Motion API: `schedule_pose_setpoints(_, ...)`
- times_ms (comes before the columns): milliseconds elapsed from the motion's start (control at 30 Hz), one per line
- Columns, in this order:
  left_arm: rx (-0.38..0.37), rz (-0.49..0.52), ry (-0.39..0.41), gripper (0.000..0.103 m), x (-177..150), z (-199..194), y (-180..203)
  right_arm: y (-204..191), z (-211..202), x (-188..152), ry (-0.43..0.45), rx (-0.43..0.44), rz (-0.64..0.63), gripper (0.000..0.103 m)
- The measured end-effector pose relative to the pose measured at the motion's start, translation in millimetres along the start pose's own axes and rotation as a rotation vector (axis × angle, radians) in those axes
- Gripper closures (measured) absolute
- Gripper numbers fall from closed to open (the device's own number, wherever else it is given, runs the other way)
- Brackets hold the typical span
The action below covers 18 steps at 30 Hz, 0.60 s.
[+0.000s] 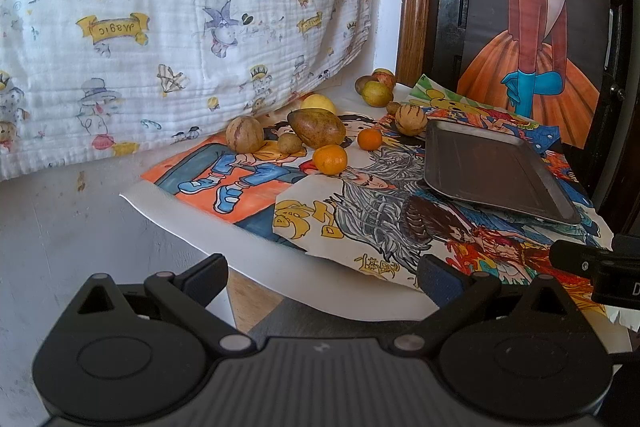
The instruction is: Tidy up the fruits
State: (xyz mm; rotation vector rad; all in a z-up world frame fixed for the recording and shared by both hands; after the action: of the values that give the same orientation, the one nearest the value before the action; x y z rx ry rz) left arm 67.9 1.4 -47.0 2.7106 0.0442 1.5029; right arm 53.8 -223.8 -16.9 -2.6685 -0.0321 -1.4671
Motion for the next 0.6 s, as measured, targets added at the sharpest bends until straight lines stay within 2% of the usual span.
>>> schedule_pose_setpoints(600,-0.002,-0.003,-0.002,0.0,-4.7,1.6,-0.2,-0.5,0.4,-0.3,-0.004,0.001,-0.001,0.0)
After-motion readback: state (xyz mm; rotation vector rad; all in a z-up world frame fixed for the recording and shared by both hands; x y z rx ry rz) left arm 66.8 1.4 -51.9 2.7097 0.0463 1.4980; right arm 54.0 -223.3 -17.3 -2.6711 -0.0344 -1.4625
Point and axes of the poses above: each gripper's, at about its wrist camera, not at the fingertips, and z roughly the way its jaws point, y to its right, x to its top, the point moved 8 cm from there along z, roughly the way its jaws point, and after that the axes turned 1 degree about -x, right-handed, at the moved point
